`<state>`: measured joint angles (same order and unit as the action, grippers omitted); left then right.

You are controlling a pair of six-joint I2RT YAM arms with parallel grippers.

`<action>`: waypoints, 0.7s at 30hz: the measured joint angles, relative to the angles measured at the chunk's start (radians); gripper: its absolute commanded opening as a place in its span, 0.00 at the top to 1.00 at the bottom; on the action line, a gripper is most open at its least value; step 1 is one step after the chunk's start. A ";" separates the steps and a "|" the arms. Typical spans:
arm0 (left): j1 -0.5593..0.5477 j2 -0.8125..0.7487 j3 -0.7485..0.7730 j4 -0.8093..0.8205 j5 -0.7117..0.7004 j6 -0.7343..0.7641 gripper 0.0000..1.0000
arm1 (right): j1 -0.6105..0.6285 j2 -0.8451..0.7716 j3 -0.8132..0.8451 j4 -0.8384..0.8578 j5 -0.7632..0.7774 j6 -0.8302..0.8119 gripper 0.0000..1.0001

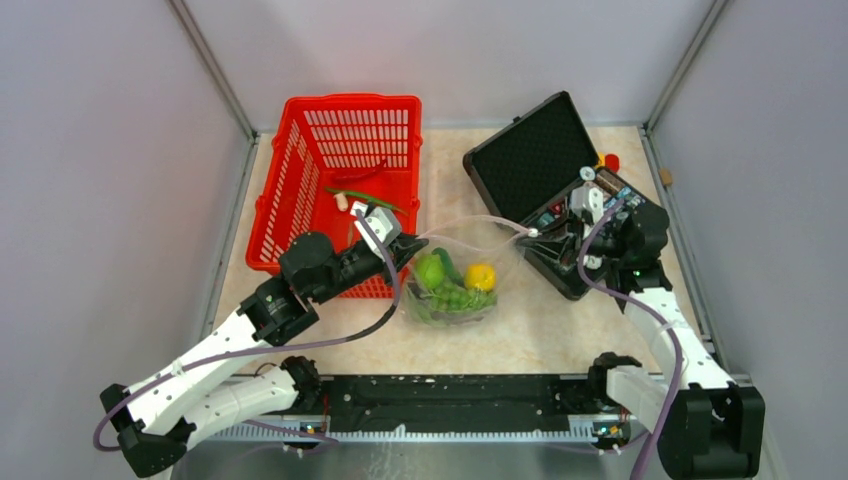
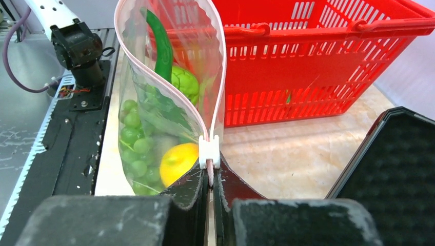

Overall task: Place the food in the zip-top bag and seal the zipper
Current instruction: Zip the zipper food storage bag at the center of the board.

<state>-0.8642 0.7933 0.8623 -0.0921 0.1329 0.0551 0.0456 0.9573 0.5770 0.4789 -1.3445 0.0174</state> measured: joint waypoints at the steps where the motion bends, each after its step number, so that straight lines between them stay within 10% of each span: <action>1: 0.000 0.000 0.000 0.000 0.000 0.000 0.99 | 0.000 -0.001 0.000 -0.009 0.002 -0.006 1.00; 4: 0.000 0.000 0.000 -0.004 0.001 0.001 0.50 | 0.000 -0.007 0.001 -0.033 0.008 -0.015 1.00; 10: 0.001 0.001 0.024 -0.012 0.012 0.026 0.02 | 0.000 -0.010 0.068 -0.174 0.034 -0.051 1.00; 21: 0.002 0.311 0.513 -0.092 0.262 0.131 0.02 | 0.000 -0.018 0.093 -0.247 0.060 -0.047 1.00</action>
<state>-0.8619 1.1038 1.3750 -0.1837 0.3946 0.1860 0.0460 0.9394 0.6701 0.2317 -1.2846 -0.0299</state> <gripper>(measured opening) 0.985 0.004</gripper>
